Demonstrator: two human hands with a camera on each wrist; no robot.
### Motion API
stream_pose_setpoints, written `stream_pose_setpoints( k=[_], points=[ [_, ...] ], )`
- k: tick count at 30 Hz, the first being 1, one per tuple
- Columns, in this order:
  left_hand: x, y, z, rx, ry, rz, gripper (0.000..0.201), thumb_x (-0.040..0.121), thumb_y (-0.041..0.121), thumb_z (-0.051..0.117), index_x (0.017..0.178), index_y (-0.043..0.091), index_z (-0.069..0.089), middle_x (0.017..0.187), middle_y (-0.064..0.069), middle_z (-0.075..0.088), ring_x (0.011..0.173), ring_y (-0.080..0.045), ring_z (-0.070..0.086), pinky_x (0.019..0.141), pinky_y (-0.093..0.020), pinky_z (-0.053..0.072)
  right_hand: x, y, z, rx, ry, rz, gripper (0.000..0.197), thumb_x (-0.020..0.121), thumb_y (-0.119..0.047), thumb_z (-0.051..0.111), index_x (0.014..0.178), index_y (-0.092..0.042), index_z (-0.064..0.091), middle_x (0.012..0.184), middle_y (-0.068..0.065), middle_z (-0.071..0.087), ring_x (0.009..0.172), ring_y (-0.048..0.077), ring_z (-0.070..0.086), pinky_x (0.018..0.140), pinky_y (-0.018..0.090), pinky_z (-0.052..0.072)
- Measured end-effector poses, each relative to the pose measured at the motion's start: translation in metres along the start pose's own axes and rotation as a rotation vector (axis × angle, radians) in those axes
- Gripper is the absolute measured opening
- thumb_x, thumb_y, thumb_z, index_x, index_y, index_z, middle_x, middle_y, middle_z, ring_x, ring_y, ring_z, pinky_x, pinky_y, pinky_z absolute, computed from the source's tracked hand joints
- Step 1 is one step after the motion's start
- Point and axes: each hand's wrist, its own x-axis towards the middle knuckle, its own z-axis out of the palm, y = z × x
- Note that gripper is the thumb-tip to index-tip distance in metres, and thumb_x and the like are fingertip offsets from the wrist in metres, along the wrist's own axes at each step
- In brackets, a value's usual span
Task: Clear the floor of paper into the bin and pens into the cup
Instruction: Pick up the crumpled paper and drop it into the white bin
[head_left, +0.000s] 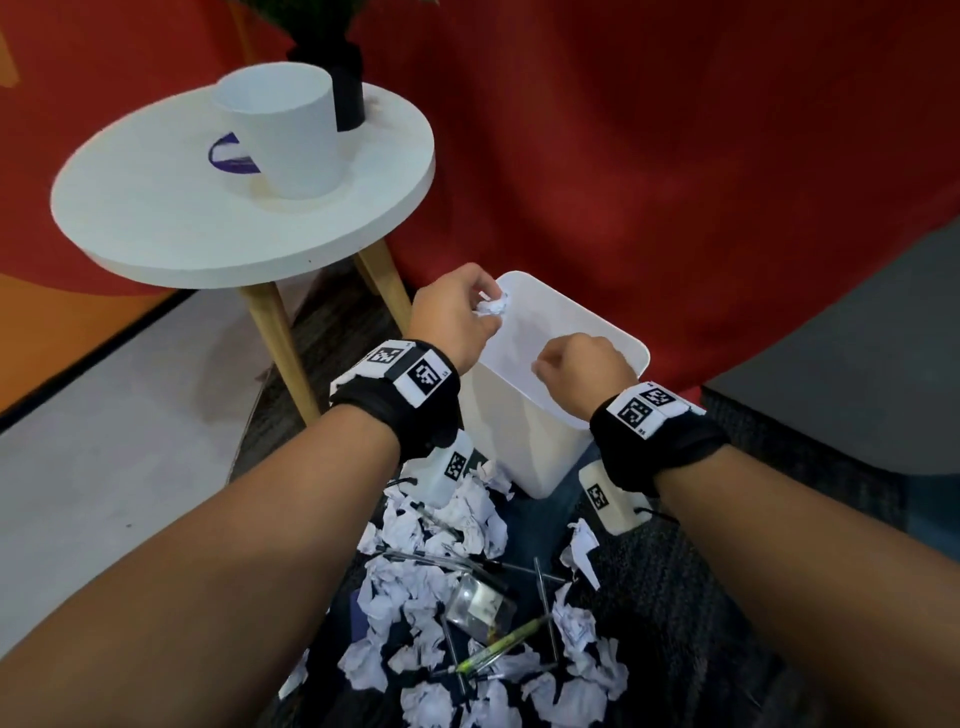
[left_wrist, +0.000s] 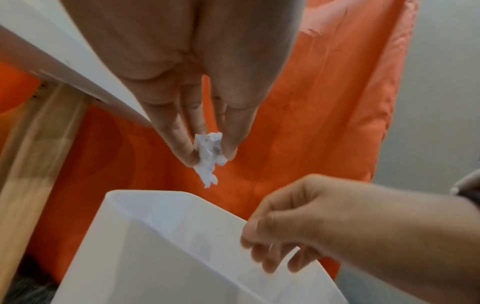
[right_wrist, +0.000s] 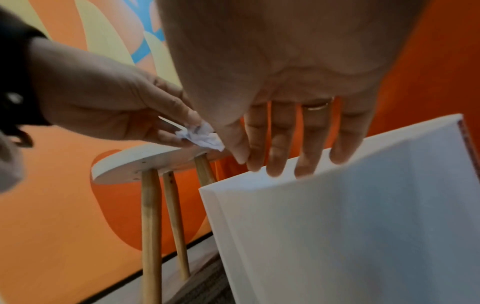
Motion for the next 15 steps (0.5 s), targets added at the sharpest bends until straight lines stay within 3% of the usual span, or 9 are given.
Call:
stream_pose_setpoints(
  k=[4, 6, 9, 11, 13, 15],
  points=[
    [-0.001, 0.008, 0.015, 0.005, -0.046, 0.018, 0.019, 0.079, 0.013, 0.074, 0.091, 0.02, 0.062, 0.08, 0.005, 0.063, 0.075, -0.013, 0.062, 0.064, -0.02, 0.049, -0.013, 0.001, -0.005, 0.191, 0.133, -0.006, 0.015, 0.087, -0.034, 0.055, 0.084, -0.027, 0.068, 0.078, -0.004, 0.068, 0.08, 0.024, 0.064, 0.073, 0.034, 0.054],
    [0.0, 0.013, 0.021, 0.002, -0.106, 0.03, 0.026, 0.078, 0.018, 0.077, 0.099, 0.021, 0.063, 0.094, 0.002, 0.068, 0.085, -0.016, 0.065, 0.075, -0.028, 0.054, -0.022, -0.002, -0.01, 0.253, 0.176, -0.035, 0.013, 0.085, -0.034, 0.055, 0.076, -0.028, 0.063, 0.067, -0.006, 0.064, 0.072, 0.022, 0.062, 0.067, 0.032, 0.052],
    [0.001, 0.015, 0.03, 0.068, -0.188, 0.069, 0.035, 0.081, 0.03, 0.074, 0.113, 0.028, 0.064, 0.114, 0.004, 0.065, 0.103, -0.015, 0.061, 0.089, -0.032, 0.05, -0.035, -0.01, -0.015, 0.307, 0.2, -0.104, 0.013, 0.082, -0.031, 0.056, 0.071, -0.027, 0.06, 0.058, -0.007, 0.057, 0.061, 0.017, 0.057, 0.06, 0.03, 0.047],
    [0.0, 0.018, 0.031, 0.059, -0.154, 0.105, 0.024, 0.083, 0.032, 0.07, 0.107, 0.027, 0.066, 0.108, 0.005, 0.065, 0.099, -0.014, 0.06, 0.088, -0.032, 0.049, -0.045, -0.016, -0.016, 0.304, 0.193, -0.154, 0.013, 0.082, -0.03, 0.056, 0.071, -0.025, 0.06, 0.057, -0.006, 0.057, 0.06, 0.017, 0.055, 0.059, 0.03, 0.046],
    [-0.001, 0.02, 0.027, 0.027, -0.098, 0.122, 0.008, 0.084, 0.031, 0.068, 0.089, 0.024, 0.067, 0.088, 0.003, 0.066, 0.08, -0.013, 0.059, 0.078, -0.031, 0.05, -0.055, -0.023, -0.012, 0.228, 0.134, -0.232, 0.01, 0.082, -0.032, 0.056, 0.075, -0.025, 0.059, 0.062, -0.003, 0.06, 0.063, 0.02, 0.057, 0.059, 0.031, 0.046],
    [-0.002, 0.016, 0.02, 0.043, -0.094, 0.108, 0.016, 0.085, 0.031, 0.066, 0.072, 0.022, 0.063, 0.068, 0.005, 0.062, 0.067, -0.015, 0.056, 0.067, -0.027, 0.047, -0.063, -0.029, 0.0, 0.091, 0.019, -0.322, 0.013, 0.083, -0.036, 0.053, 0.081, -0.025, 0.059, 0.069, -0.001, 0.063, 0.067, 0.024, 0.059, 0.059, 0.031, 0.047]
  ],
)
